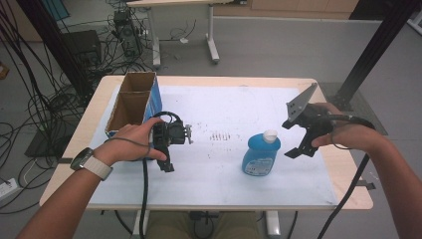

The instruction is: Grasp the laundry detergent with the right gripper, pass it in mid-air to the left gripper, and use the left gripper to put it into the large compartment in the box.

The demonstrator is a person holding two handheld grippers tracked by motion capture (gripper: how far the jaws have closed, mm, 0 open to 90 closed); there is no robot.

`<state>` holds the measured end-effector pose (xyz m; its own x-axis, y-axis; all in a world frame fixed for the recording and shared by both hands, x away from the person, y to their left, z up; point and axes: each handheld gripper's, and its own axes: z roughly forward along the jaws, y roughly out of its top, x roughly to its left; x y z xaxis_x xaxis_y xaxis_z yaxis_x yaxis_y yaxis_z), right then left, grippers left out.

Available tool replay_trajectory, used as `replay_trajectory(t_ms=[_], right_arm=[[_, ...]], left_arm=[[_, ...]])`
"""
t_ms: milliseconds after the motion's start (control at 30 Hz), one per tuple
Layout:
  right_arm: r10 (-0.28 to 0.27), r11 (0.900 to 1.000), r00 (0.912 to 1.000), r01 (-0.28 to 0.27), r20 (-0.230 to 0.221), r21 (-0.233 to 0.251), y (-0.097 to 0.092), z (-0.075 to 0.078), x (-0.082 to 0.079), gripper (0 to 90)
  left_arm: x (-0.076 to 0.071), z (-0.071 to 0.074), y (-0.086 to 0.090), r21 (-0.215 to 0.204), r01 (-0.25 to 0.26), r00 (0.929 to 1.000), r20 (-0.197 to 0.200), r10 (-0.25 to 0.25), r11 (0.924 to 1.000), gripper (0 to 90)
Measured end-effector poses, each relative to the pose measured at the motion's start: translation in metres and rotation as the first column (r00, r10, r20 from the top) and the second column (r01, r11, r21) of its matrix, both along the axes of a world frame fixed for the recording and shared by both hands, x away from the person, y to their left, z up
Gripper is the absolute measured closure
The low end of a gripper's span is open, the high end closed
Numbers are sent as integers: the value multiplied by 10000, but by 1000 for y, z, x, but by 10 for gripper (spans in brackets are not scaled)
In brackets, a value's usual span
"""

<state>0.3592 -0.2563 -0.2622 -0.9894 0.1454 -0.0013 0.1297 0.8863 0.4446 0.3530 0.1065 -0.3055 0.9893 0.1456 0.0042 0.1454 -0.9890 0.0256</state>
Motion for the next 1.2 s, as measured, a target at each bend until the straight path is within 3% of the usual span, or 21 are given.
replay_trajectory(t_ms=[1200], right_arm=[[-174, 9975, 9998, 183, -133, 680, -1, -32, 4, 51]], left_arm=[[0, -4, 0, -4, -2, 10000, -66, 2, 10000, 104]])
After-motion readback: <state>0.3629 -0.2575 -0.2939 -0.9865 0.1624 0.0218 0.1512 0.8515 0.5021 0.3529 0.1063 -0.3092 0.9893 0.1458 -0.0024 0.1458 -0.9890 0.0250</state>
